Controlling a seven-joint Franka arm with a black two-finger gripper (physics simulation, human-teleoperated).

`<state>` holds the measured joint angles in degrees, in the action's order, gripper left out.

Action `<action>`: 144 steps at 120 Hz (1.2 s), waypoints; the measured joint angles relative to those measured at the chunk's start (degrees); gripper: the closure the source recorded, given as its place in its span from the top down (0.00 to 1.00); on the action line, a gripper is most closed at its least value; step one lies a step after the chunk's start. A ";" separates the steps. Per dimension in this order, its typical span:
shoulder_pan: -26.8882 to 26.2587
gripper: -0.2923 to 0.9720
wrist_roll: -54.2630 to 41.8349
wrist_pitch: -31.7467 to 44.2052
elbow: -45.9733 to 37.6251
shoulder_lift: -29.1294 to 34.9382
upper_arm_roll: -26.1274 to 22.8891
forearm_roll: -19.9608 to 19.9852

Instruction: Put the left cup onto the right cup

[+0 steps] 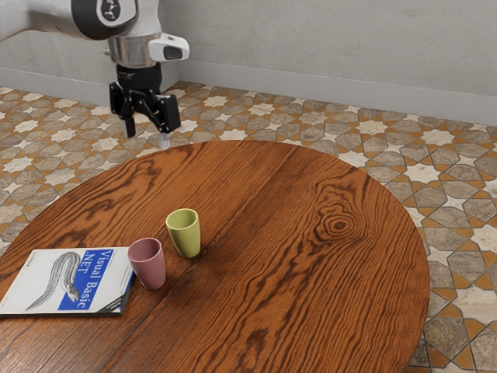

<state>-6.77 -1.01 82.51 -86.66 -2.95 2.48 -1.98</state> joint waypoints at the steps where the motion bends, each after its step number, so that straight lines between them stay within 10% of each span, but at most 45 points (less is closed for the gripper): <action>1: -0.01 0.77 0.00 0.10 0.00 -0.01 0.01 0.04; 144: -1.31 0.77 0.63 33.02 -37.18 0.25 2.10 0.35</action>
<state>-8.08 -0.37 115.53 -123.84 -2.70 4.58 -1.63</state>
